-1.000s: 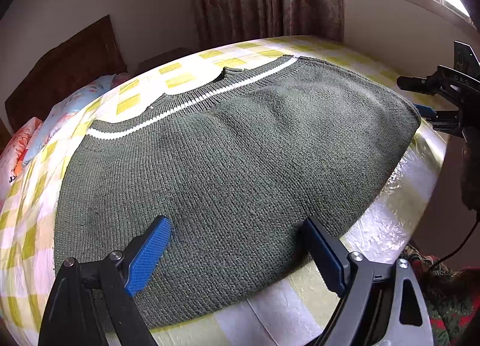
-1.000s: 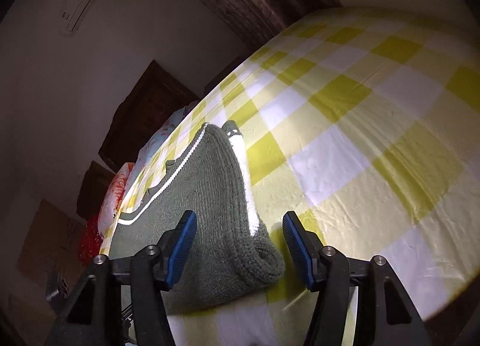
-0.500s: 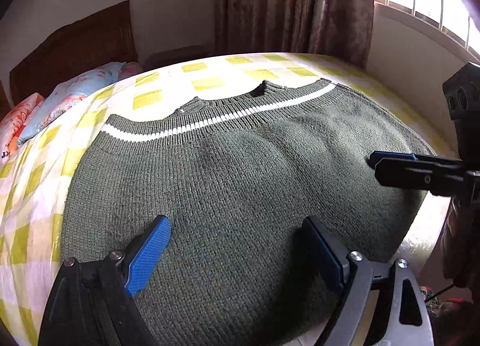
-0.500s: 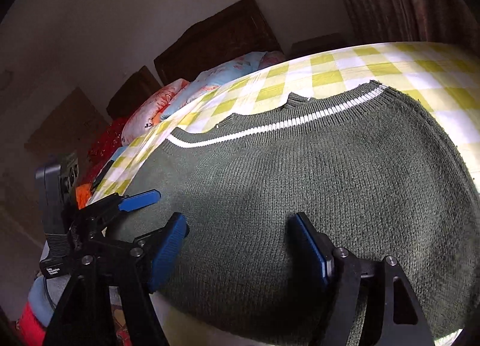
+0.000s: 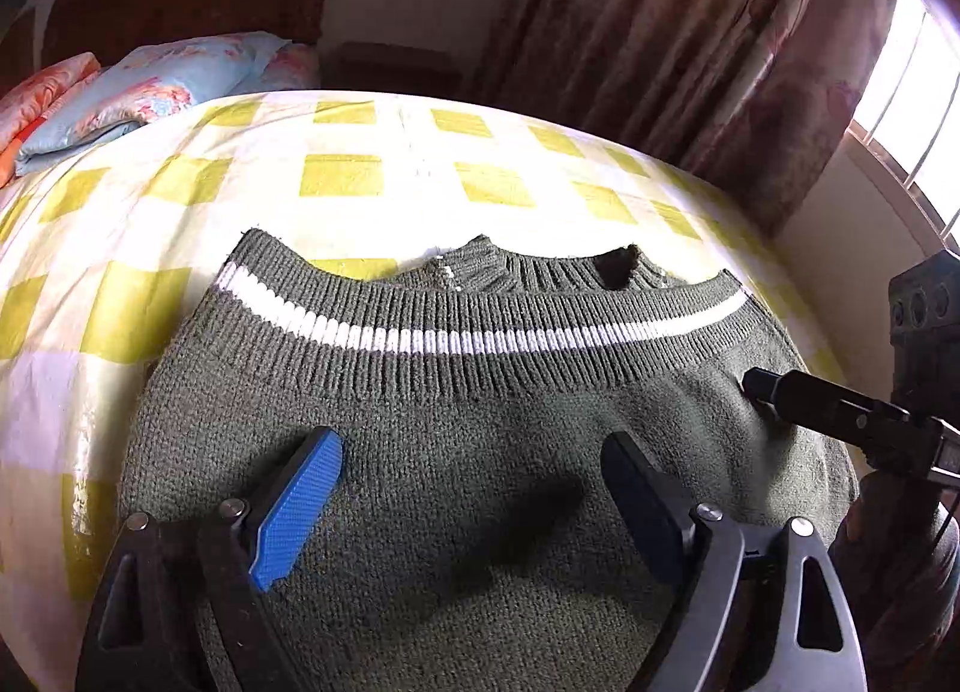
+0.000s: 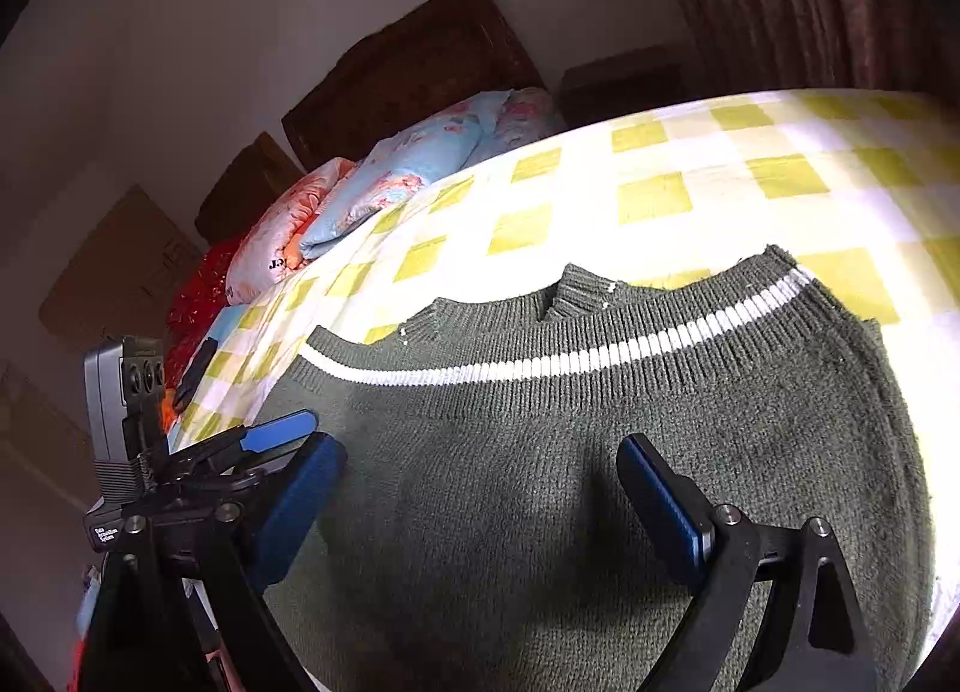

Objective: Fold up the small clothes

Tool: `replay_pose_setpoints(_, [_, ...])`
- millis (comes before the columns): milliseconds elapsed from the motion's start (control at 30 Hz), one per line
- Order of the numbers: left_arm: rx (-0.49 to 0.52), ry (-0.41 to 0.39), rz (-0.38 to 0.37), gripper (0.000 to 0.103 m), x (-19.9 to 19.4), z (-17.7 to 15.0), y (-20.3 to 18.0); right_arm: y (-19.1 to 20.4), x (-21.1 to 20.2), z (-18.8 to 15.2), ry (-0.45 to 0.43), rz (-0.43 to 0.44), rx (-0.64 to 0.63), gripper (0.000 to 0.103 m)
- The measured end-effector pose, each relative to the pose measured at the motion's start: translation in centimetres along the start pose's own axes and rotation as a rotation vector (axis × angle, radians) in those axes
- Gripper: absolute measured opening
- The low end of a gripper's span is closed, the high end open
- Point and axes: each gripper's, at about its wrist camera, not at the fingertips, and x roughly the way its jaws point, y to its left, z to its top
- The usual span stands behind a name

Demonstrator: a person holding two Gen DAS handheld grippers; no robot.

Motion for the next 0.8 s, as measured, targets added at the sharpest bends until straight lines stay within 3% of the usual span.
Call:
replay_pose_setpoints(133, [0.088,0.005,0.016,0.088,-1.5,-2.0,0.0,-3.7,-1.8,-1.4,-0.021,-0.005,0.026,0.103])
replay_pose_setpoints(233, [0.139,-0.004,0.034,0.088,-3.0,-4.2,0.2,-7.0,-6.9,-3.3,-0.098,-0.049,0.096,0.103])
replay_pose_setpoints(367, [0.119,-0.049,0.063,0.089,-4.7,-6.3,0.0,-11.4,-14.5,-7.1,-0.220,-0.093,0.245,0.103])
replay_pose_setpoints(433, [0.119,-0.053,0.090,0.089,-4.8,-6.9,-0.2,-12.6,-16.6,-9.1,-0.230,-0.115,0.286,0.103])
replay_pose_setpoints(567, [0.181,-0.069,0.164,0.089,-4.6,-7.9,-1.2,-13.2,-16.9,-11.9,-0.208,-0.059,0.337,0.103])
replay_pose_setpoints(800, [0.172,-0.086,0.135,0.089,-4.8,-8.0,-0.6,-9.2,-12.4,-13.1,-0.113,0.049,0.263,0.103])
